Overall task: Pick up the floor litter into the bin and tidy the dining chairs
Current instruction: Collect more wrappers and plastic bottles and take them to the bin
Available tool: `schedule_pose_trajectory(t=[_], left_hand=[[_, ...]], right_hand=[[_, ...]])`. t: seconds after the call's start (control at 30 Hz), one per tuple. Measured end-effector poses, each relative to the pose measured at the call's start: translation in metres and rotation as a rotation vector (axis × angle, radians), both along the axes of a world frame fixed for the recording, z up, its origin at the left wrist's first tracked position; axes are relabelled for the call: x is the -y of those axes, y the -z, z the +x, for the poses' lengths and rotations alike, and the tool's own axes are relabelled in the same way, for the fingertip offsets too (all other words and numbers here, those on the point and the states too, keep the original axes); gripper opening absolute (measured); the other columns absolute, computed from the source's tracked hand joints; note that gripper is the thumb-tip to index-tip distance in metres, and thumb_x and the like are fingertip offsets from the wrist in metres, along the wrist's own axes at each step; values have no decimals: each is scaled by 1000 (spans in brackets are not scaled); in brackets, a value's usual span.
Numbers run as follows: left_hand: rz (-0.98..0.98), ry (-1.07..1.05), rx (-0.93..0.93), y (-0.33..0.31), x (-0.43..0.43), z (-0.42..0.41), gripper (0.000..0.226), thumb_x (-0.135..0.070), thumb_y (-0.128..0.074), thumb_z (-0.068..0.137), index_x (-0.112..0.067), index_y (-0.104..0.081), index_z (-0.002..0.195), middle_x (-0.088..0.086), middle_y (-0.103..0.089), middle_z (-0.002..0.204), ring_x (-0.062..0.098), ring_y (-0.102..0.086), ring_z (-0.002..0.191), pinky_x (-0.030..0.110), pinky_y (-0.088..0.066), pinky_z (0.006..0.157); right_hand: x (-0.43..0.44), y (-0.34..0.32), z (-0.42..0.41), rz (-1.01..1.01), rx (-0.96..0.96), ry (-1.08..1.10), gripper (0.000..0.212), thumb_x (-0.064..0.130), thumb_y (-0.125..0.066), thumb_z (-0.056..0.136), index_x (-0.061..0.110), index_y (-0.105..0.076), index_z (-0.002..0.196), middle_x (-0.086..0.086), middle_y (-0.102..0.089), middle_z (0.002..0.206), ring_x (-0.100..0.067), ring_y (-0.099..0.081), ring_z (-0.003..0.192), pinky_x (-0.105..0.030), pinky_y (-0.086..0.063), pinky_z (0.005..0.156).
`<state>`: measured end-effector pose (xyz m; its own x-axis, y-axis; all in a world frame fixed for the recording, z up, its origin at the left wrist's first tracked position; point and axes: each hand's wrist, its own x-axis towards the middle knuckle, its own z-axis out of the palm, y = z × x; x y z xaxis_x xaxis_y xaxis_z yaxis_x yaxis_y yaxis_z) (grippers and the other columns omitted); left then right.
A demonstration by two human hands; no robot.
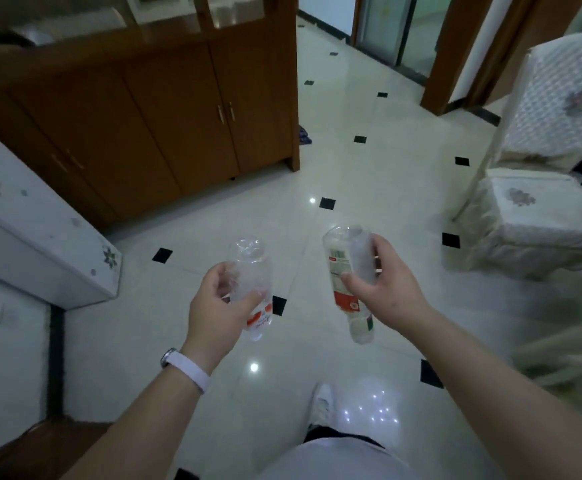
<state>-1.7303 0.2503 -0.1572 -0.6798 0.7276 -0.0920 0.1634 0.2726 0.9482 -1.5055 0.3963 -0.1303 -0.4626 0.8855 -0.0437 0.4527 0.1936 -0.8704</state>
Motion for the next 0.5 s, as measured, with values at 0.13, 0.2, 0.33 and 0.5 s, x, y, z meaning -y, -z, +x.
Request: schedule_pose_trajectory(t=[0.13,0.2,0.33,0.5], left_hand=[[-10,5,-83,-27,-72,-41,55,-26,-85,76,-33,-59,123,-13,-66,116,12,-63,108,39,-55,93],[11,39,-116,-34,-107,-58,53,-26,-85,76,-34,-60,122,-12,-67,116,13,-64,108,35,-55,89],[45,53,-100,-45,-161,-73,53,-21,-84,77,-32,-59,123,-14,-68,114,7,-65,102,30,-54,87],[33,127,-60,-29,-234,-99,56,-23,-84,77,-29,-58,126,-10,-66,119,13,-64,107,33,-56,88]], right_hand=[[-74,-23,-37,12,-37,-33,51,32,-76,80,45,-43,117,27,-58,106,4,-61,93,-18,-48,71],[-108,-29,-54,48,-38,-48,51,34,-76,80,39,-45,121,20,-59,108,-3,-60,95,-24,-50,75],[-153,-34,-75,62,-23,-33,51,34,-75,79,38,-45,120,18,-59,107,-2,-60,93,-23,-50,74],[-211,-23,-95,40,11,31,49,33,-76,80,44,-43,116,23,-58,104,6,-58,91,-14,-44,66]])
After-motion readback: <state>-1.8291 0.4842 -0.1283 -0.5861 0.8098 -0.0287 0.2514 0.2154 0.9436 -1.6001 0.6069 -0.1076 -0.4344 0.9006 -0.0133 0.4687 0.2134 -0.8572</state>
